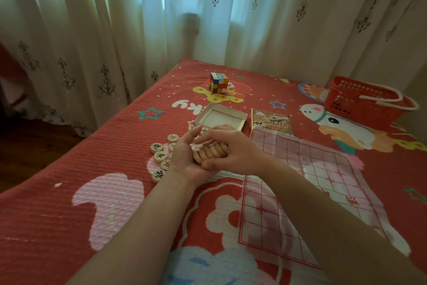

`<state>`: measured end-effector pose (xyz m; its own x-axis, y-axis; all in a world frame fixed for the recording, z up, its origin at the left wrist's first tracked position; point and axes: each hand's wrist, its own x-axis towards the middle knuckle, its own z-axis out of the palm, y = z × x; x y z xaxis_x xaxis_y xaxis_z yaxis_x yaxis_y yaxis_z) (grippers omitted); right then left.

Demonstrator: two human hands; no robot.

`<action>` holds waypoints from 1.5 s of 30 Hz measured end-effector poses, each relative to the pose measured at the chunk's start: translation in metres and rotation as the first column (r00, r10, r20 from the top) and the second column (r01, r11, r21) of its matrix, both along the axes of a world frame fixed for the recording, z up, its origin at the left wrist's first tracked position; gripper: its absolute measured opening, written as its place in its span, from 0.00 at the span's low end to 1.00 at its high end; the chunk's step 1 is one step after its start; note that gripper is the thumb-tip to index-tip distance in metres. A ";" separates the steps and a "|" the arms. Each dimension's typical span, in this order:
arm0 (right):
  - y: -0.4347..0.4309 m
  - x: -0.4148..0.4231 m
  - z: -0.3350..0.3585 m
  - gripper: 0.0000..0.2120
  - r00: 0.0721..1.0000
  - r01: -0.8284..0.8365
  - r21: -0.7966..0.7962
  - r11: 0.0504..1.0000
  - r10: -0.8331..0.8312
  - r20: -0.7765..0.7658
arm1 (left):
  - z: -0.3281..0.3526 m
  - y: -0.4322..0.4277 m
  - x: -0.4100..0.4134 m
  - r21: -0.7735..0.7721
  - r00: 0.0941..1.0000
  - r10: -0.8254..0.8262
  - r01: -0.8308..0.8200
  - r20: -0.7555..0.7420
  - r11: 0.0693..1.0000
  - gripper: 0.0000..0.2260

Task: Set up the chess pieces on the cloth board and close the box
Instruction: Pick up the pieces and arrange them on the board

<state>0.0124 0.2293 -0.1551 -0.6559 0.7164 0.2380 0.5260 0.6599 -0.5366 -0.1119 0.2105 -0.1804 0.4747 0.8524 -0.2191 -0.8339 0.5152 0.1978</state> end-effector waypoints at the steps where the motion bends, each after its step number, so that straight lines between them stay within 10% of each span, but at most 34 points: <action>1: -0.001 0.001 0.001 0.23 0.999 0.001 -0.013 1.000 -0.002 -0.033 | -0.001 0.000 -0.001 -0.001 1.000 -0.003 0.003 0.009 1.000 0.16; 15: -0.027 0.061 0.000 0.15 0.944 0.188 -0.121 0.975 -0.214 -0.252 | 0.003 -0.009 0.035 0.123 0.965 -0.069 0.103 -0.254 0.987 0.11; 28: -0.092 0.149 -0.010 0.13 0.892 0.411 0.129 0.903 -0.368 -0.264 | -0.003 -0.015 0.113 0.163 0.850 -0.130 0.245 -0.511 0.956 0.17; 45: -0.109 0.191 -0.024 0.15 0.886 0.317 -0.335 0.887 -0.403 -0.229 | -0.010 -0.022 0.124 0.313 0.805 -0.074 0.311 -0.588 0.898 0.08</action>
